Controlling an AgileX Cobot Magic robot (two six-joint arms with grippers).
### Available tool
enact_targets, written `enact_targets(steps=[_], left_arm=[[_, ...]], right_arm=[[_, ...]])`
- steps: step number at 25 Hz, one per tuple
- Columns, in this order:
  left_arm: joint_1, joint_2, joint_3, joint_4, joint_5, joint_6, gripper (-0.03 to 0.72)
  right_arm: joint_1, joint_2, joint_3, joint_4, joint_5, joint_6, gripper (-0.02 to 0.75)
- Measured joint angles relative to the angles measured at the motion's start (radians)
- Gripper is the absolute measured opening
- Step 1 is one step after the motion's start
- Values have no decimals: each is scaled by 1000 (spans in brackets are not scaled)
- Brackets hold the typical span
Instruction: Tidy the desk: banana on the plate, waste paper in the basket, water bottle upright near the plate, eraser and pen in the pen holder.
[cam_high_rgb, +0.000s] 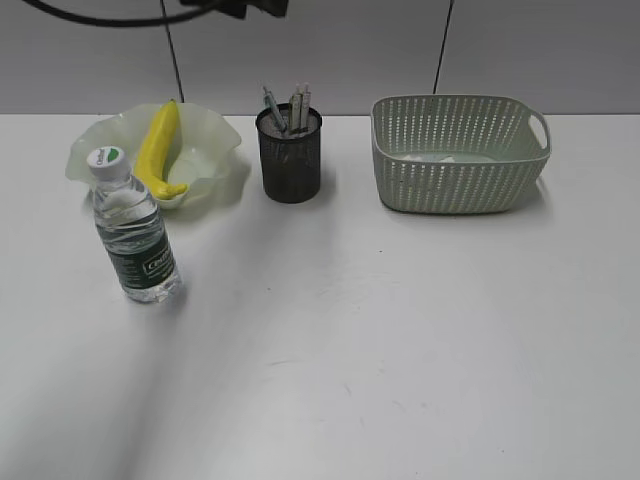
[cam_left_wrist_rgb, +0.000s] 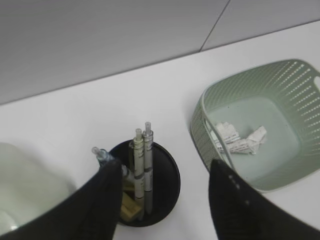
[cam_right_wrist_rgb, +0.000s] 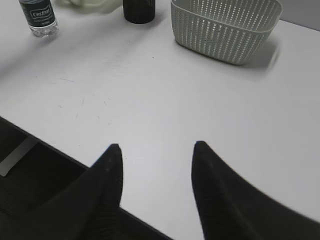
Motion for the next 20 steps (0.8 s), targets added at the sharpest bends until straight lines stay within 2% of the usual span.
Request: enact_targets(steps=[3, 8, 12, 16, 20], left_arm=[[0, -89, 0, 80, 63, 0, 416], [0, -241, 0, 200, 277, 0, 408], [0, -364, 0, 218, 443, 0, 359], [0, -491, 2, 218, 489, -4, 337], [0, -659, 105, 217, 489, -20, 335]], right_arm=[[0, 0, 0, 0, 0, 0, 368], [0, 0, 0, -1, 0, 0, 368], [0, 0, 0, -1, 0, 0, 369], [0, 0, 0, -1, 0, 1, 369], [0, 0, 0, -3, 0, 17, 368]])
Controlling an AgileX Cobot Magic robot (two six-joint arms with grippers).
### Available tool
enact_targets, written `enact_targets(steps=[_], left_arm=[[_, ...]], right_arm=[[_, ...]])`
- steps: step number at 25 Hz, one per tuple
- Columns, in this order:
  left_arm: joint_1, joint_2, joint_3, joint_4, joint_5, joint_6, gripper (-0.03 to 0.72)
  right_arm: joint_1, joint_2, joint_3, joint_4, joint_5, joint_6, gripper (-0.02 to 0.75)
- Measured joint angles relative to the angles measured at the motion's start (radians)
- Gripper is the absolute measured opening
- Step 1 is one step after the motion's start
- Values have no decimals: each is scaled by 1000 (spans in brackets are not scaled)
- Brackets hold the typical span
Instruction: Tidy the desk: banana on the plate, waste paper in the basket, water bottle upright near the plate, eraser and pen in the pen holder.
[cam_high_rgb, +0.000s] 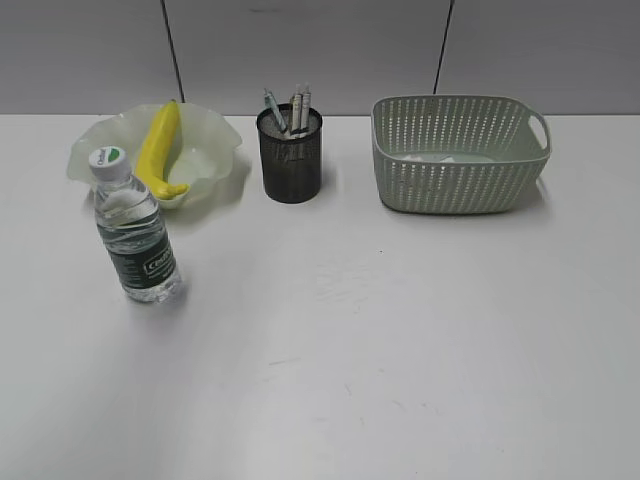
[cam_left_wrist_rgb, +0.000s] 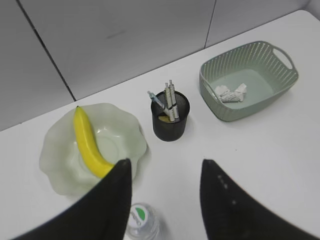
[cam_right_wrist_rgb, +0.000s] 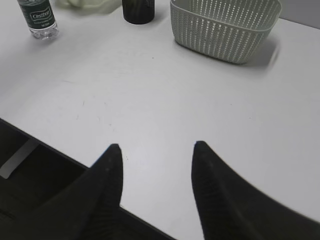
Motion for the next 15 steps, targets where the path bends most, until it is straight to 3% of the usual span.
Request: enact_targets(steps=[4, 11, 15], left_arm=[[0, -201, 201, -10, 1, -6, 333], [0, -628, 708, -37, -15, -6, 331], [0, -847, 922, -44, -27, -6, 331]], right_arm=[[0, 0, 0, -6, 0, 13, 368], [0, 0, 0, -7, 0, 15, 368], [0, 0, 0, -7, 0, 15, 368]])
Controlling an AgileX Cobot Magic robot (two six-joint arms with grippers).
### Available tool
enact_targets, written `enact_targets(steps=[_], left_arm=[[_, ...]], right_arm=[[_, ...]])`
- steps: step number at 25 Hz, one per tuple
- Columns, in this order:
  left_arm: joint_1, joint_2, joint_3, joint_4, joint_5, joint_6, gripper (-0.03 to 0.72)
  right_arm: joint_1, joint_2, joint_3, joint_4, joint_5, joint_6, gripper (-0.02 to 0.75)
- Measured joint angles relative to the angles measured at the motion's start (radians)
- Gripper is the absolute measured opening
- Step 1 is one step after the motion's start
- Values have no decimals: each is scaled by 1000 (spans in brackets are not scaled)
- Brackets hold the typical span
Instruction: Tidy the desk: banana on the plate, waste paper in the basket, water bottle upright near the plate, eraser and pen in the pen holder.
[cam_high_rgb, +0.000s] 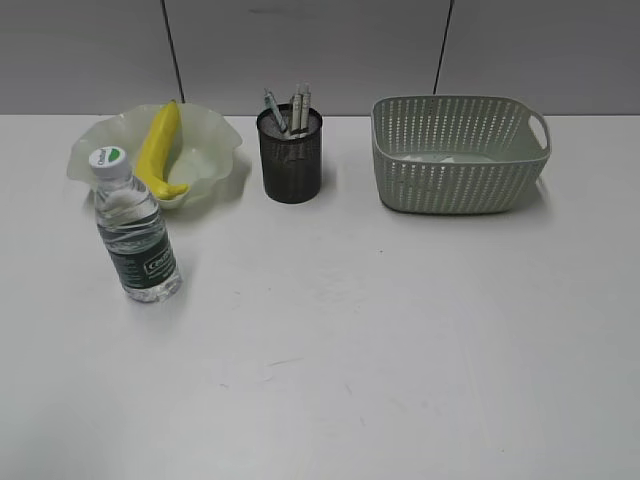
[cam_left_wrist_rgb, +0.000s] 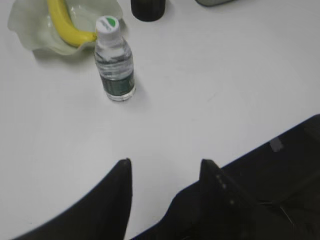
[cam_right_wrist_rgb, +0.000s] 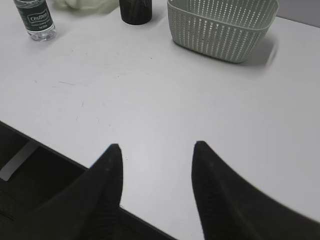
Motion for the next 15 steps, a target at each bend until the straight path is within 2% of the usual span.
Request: enact_targets(steps=[9, 15], left_arm=[[0, -464, 310, -3, 15, 0, 331], [0, -558, 335, -3, 19, 0, 331]], right_arm=[[0, 0, 0, 0, 0, 1, 368], [0, 0, 0, 0, 0, 1, 368]])
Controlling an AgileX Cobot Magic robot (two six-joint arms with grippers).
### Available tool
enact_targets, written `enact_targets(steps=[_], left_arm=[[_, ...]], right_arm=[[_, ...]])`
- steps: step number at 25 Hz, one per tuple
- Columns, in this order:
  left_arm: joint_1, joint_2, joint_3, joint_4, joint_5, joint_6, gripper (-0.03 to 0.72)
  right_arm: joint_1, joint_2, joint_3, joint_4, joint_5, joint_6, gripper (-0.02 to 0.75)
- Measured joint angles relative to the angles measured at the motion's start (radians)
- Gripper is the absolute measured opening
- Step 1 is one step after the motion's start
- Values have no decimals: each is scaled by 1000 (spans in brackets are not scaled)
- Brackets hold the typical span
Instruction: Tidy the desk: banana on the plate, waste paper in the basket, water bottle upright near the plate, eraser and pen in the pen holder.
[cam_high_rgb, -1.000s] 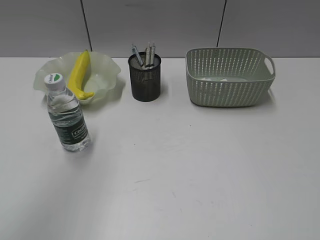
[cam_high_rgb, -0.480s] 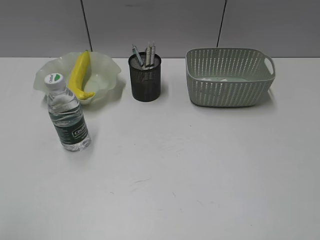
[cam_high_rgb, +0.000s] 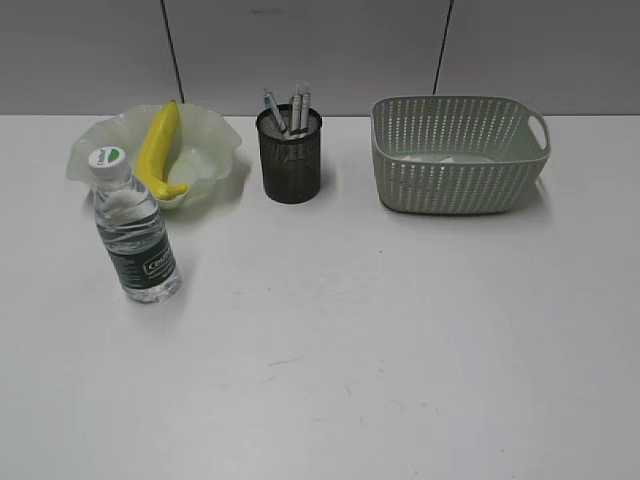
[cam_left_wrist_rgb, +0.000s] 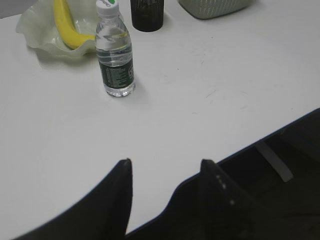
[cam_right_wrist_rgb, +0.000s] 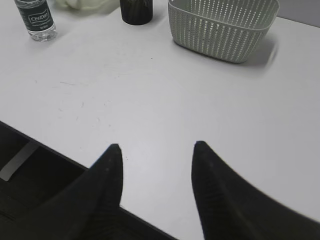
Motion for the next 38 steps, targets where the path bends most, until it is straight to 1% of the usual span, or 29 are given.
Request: enact_targets(steps=[4, 10, 27, 30, 32, 34, 35, 36, 38], left_arm=[[0, 0, 9, 3, -33, 0, 331], [0, 0, 45, 3, -133, 0, 331], [0, 0, 48, 1, -142, 0, 314], [9, 0, 48, 1, -142, 0, 314], [31, 0, 48, 1, -142, 0, 314], [69, 0, 48, 1, -142, 0, 314], [97, 0, 48, 1, -142, 0, 314], [123, 0, 48, 1, -142, 0, 314], [188, 0, 48, 1, -142, 0, 314]], right_arm=[[0, 0, 0, 0, 0, 0, 368], [0, 0, 0, 0, 0, 0, 368], [0, 0, 0, 0, 1, 1, 368], [0, 0, 0, 0, 1, 1, 368], [0, 0, 0, 0, 0, 1, 368], [-23, 0, 0, 1, 0, 1, 368], [-56, 0, 0, 1, 0, 1, 368], [-94, 0, 0, 1, 0, 1, 368], [-208, 0, 0, 2, 0, 1, 368]])
